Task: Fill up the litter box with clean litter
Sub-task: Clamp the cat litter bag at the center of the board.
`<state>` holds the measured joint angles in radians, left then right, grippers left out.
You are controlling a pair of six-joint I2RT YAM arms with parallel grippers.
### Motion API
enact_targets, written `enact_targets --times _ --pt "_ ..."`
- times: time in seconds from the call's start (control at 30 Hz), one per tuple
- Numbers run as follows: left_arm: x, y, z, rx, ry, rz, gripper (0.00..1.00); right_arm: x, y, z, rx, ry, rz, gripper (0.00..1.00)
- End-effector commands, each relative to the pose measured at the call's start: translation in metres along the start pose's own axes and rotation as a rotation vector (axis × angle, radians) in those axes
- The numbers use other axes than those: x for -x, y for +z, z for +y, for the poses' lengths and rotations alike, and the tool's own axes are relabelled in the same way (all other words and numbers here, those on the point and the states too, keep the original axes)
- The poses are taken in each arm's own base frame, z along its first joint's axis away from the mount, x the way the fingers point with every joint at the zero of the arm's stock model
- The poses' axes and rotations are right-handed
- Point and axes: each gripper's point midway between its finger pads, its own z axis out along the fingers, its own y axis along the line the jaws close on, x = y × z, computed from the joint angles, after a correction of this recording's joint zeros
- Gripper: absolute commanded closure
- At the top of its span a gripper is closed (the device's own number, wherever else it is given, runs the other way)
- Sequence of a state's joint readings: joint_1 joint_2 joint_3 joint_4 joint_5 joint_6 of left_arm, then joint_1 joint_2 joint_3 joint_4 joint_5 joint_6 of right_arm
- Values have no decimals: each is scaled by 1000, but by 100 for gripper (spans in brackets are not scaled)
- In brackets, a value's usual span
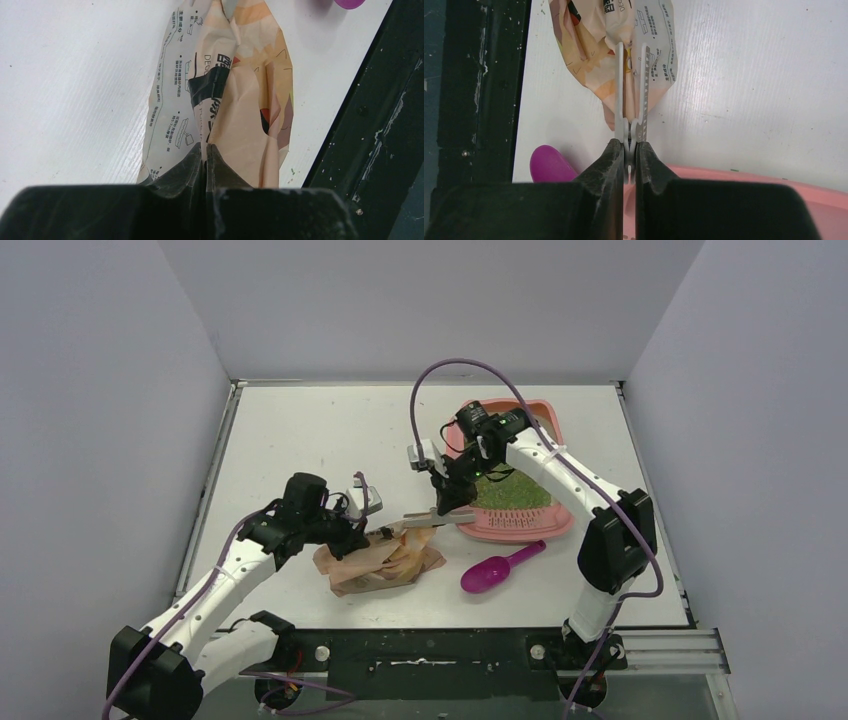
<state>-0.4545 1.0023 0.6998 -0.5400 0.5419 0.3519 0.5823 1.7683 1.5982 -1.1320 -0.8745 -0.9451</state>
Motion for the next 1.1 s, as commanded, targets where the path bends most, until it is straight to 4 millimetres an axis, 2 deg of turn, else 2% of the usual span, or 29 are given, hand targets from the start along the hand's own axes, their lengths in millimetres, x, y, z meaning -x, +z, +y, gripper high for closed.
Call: enact_targets --times 0.0,0.2,0.4,0.57,0.87,1.07 --pt "16 -1 -14 -84 22 -63 100 28 7 -8 -54 -88 -7 100" --pt "17 -2 -14 -79 21 -70 100 32 19 -13 -90 -117 35 100" --pt "21 -3 -12 -71 21 -88 100 56 26 -13 -128 -162 -15 100" --pt "18 -5 -10 -49 19 -88 100 55 12 -15 -170 -174 -29 100" --pt "16 -8 -6 -17 20 -84 100 52 -16 -10 -130 -157 -107 100" --pt "16 -8 -5 -14 27 -90 100 56 -16 0 -77 -167 -157 100"
